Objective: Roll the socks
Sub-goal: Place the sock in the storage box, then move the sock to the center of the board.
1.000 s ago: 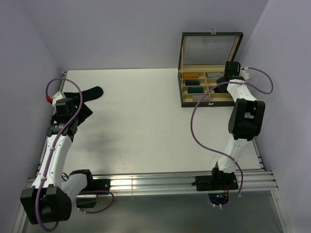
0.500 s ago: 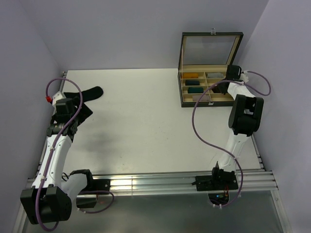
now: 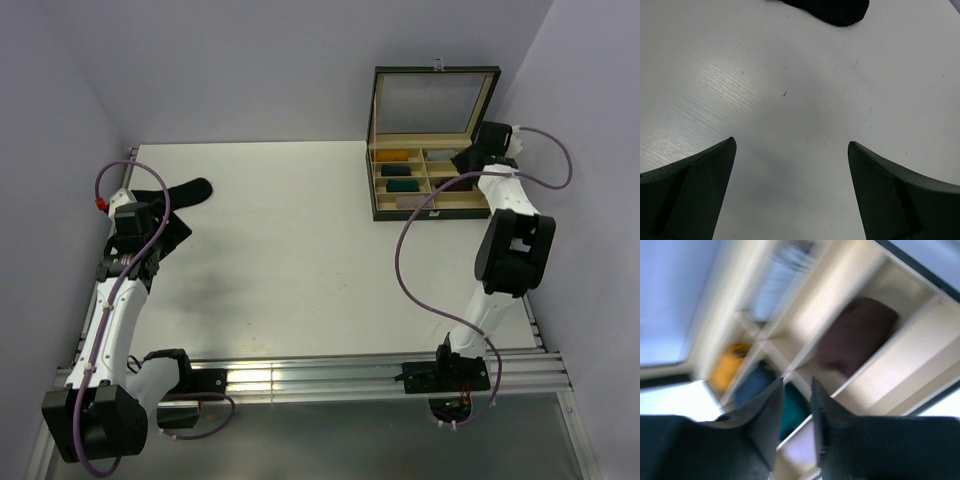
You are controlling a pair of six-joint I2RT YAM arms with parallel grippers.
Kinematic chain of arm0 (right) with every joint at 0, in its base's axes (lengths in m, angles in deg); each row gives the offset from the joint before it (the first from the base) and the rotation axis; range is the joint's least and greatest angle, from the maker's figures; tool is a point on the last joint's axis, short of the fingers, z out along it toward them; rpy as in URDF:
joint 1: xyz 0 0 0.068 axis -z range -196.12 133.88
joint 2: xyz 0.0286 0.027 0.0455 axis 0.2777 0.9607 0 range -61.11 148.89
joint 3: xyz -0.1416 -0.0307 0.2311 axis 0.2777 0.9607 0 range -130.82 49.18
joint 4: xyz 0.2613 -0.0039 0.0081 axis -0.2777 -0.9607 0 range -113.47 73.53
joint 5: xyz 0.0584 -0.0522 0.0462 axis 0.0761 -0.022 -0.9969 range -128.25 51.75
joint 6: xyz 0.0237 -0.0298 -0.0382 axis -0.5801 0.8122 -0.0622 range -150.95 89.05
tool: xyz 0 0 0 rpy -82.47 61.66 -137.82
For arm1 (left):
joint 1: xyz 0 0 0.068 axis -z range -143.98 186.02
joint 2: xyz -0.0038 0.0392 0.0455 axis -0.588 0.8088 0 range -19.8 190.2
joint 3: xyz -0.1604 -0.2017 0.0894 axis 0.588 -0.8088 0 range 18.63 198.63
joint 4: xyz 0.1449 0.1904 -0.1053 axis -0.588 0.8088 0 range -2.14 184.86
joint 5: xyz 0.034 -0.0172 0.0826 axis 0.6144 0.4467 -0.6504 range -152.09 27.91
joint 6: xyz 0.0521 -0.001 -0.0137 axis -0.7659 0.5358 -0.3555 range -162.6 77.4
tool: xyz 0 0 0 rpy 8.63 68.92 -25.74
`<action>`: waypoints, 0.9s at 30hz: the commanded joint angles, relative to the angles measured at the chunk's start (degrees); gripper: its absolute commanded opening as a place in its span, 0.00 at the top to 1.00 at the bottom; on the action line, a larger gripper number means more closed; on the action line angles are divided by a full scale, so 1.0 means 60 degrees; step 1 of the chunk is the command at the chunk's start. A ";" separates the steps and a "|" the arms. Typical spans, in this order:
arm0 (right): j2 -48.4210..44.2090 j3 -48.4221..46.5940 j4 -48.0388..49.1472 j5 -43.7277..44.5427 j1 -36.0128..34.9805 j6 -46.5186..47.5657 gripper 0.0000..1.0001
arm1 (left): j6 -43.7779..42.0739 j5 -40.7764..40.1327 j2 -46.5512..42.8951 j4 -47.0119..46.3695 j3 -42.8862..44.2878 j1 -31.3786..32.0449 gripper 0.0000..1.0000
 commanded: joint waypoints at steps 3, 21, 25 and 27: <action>-0.3206 0.0296 -0.0089 -0.0001 -0.0403 0.1125 0.57 | 0.0110 0.0242 -0.0289 -0.0337 -0.0075 -0.0042 0.00; -1.2481 0.5202 -0.1833 -0.1478 -0.0623 0.2123 0.10 | 0.1707 0.0346 0.2769 -0.0907 0.1871 -0.0101 0.01; -1.3155 0.5892 -0.1775 -0.1872 -0.1530 0.2255 0.09 | 0.1356 -0.0182 0.4424 -0.1361 0.3219 -0.0145 0.02; -1.3302 0.6243 -0.1774 -0.2065 -0.1765 0.2241 0.09 | 0.1326 -0.0634 0.5010 -0.1391 0.3993 -0.0159 0.01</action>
